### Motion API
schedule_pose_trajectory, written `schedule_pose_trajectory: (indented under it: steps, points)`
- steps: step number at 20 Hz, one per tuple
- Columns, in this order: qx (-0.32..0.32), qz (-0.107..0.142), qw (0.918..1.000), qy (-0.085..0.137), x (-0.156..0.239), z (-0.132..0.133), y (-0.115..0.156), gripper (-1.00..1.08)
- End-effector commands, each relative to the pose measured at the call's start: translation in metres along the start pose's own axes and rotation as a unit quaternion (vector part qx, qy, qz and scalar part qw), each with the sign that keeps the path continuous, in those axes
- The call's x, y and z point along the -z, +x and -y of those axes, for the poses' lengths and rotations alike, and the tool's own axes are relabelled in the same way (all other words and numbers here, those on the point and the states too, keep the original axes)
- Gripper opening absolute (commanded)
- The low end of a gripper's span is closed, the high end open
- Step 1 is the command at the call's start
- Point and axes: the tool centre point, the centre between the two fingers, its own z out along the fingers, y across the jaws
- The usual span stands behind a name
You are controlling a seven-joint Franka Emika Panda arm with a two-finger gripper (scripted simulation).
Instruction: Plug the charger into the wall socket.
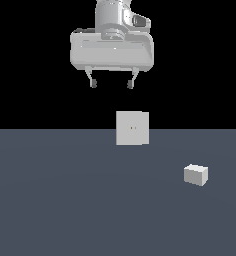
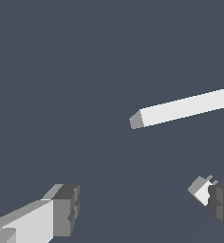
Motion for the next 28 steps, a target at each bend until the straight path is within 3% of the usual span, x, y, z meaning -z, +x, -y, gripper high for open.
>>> schedule_pose_trajectory:
  steps: [1,9,17,22,28]
  points:
    - [0.0,0.0,1.0,0.0,0.0,0.0,0.0,1.0]
    - [-0.02,-0.008,0.9998,-0.005,-0.007,-0.009,-0.003,1.0]
    - [-0.079,-0.032,0.9961,-0.022,-0.028,-0.037,-0.012,1.0]
    - [-0.135,-0.054,0.9887,-0.037,-0.048,-0.062,-0.022,1.0]
    - [-0.204,-0.082,0.9738,-0.057,-0.072,-0.093,-0.038,1.0]
